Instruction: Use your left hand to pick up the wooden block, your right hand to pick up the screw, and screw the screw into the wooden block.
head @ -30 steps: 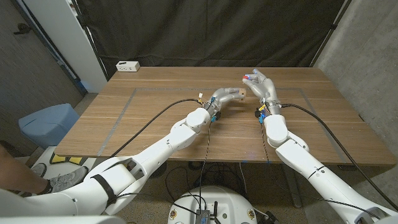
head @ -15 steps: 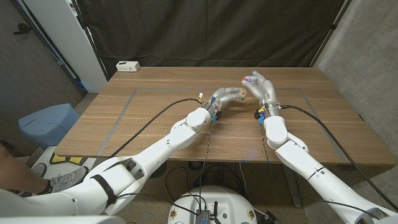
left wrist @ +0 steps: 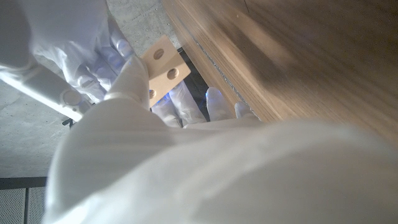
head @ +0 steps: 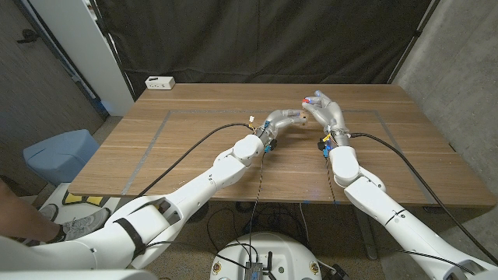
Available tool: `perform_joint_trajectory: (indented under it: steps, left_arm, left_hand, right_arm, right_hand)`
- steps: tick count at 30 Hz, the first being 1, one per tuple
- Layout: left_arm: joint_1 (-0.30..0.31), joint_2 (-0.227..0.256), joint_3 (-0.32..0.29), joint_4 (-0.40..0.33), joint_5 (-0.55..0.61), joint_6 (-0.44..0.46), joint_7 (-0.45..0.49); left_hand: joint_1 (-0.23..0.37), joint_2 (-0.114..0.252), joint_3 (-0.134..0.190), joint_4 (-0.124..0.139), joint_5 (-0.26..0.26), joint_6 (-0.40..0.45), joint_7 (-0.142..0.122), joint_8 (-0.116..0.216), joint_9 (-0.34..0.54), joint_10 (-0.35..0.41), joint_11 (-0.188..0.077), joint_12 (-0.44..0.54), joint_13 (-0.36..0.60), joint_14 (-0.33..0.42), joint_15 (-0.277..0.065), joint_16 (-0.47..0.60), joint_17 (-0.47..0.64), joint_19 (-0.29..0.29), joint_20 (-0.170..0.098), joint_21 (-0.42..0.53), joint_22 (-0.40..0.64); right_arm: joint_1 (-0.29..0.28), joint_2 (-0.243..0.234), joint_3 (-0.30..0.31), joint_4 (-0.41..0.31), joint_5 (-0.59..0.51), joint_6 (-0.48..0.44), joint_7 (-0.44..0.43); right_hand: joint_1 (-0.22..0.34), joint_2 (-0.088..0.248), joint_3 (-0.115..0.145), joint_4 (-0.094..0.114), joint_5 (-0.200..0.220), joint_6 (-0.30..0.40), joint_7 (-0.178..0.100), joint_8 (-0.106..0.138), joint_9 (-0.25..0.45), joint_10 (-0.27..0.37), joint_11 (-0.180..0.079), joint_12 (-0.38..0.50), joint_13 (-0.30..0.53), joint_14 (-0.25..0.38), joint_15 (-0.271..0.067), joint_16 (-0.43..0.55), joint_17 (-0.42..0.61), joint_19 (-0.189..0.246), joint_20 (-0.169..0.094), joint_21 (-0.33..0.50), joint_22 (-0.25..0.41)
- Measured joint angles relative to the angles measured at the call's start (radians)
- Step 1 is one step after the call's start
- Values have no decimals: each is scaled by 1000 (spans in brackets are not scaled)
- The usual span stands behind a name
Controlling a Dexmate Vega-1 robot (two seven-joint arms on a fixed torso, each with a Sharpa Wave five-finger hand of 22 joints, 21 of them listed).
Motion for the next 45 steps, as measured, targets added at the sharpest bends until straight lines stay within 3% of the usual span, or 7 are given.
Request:
perform_joint_trajectory:
  steps: [45]
  left_arm:
    - [12,12,1,-30,3,15,4]
  left_hand:
    - [0,0,0,0,0,0,0,0,0,-1,-2,1,0,0,0,0,0,0,0,0,0]
  right_arm:
    - [-12,-3,-5,7,14,8,6]
  right_hand:
    - [0,0,-8,1,0,0,0,-8,0,-5,5,0,0,0,0,0,0,0,0,0,0]
